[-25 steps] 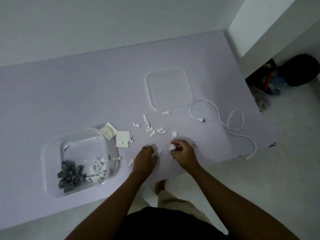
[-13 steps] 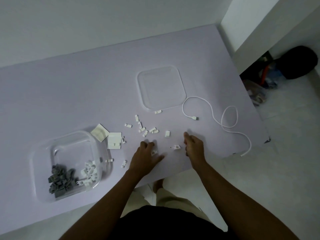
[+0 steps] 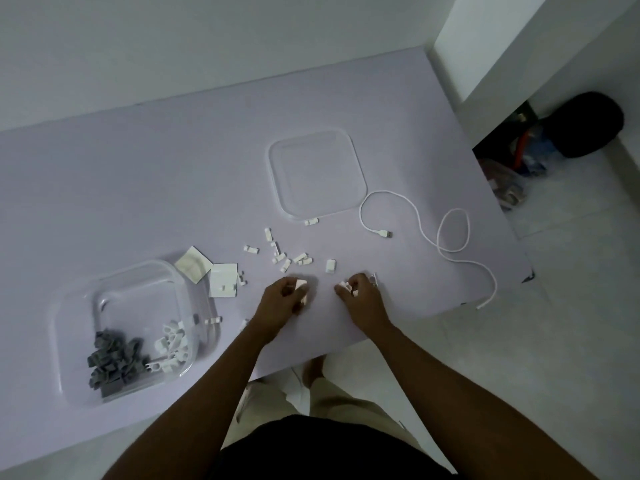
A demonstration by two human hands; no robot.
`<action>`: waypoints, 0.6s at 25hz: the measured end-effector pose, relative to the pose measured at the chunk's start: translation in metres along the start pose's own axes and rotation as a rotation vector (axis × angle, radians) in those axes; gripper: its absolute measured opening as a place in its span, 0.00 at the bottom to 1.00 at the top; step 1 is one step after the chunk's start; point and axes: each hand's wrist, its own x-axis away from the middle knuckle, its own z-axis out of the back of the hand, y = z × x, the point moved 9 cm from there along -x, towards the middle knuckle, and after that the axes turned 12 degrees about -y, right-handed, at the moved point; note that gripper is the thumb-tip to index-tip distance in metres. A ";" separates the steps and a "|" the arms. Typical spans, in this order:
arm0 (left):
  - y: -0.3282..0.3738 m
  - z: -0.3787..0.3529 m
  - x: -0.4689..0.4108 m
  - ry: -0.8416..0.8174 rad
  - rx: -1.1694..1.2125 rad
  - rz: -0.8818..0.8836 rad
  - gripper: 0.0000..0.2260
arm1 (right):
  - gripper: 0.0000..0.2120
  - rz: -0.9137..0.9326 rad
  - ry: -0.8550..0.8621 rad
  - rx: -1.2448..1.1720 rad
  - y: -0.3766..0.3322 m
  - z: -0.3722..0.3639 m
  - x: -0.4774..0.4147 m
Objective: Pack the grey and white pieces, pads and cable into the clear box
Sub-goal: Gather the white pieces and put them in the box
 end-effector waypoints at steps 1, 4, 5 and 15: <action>-0.001 -0.011 0.003 -0.122 0.338 0.050 0.12 | 0.10 -0.060 -0.034 -0.247 0.006 0.000 -0.001; 0.012 -0.034 0.012 -0.359 0.886 0.108 0.09 | 0.11 -0.130 -0.217 -0.839 0.007 -0.008 0.009; 0.016 -0.039 0.011 -0.398 0.943 0.110 0.08 | 0.11 -0.092 -0.261 -0.901 0.001 -0.005 0.014; 0.029 -0.033 -0.012 -0.133 0.130 0.248 0.13 | 0.22 -0.048 0.153 -0.620 0.006 0.061 0.011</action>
